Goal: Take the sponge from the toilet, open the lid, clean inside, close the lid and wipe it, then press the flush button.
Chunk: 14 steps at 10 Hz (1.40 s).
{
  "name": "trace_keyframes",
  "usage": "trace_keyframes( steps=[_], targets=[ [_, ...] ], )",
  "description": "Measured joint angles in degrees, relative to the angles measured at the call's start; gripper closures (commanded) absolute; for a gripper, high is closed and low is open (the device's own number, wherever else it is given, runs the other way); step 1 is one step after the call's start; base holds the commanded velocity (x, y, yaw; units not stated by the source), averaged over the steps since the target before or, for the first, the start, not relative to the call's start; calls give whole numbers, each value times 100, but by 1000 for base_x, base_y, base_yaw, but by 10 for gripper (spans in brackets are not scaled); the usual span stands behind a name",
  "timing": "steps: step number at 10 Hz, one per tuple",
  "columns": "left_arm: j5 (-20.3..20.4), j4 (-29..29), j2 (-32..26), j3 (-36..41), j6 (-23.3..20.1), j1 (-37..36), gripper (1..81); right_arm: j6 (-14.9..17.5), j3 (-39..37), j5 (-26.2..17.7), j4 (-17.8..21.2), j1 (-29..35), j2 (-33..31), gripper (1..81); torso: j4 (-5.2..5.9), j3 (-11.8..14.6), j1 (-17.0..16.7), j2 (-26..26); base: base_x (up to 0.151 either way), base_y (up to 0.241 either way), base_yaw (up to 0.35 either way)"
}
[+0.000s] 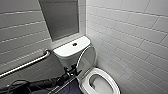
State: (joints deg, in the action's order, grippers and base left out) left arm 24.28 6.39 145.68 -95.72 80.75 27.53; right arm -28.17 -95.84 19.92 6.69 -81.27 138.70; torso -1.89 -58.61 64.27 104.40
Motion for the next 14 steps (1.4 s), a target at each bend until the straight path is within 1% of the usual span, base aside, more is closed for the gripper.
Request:
trace_keyframes(
  steps=[1,3,5,7,10,12,14],
  targets=[
    [62,-13,9,-23,15,26,10,0,100,-2,0,0,-28,811,0,0,0,0,0,0,0],
    [302,9,-6,-284,393,23,10,1,273,4,0,-6,-183,811,0,0,0,0,0,0,0],
    [402,74,-52,-433,610,15,10,1,334,67,0,-30,-199,811,0,0,0,0,0,0,0],
    [471,68,-128,-444,629,50,10,1,362,108,0,-63,-190,811,-2,0,0,0,0,0,0],
    [482,-212,-433,-227,517,229,10,1,362,122,-2,-94,-190,811,-2,2,0,0,0,0,0],
    [394,-328,-773,40,390,434,10,4,362,130,-5,-94,-188,811,-2,2,0,0,0,0,0],
    [477,-389,-1359,278,371,549,10,6,362,133,-26,-94,-188,811,-2,2,0,0,0,0,0]
  ],
)
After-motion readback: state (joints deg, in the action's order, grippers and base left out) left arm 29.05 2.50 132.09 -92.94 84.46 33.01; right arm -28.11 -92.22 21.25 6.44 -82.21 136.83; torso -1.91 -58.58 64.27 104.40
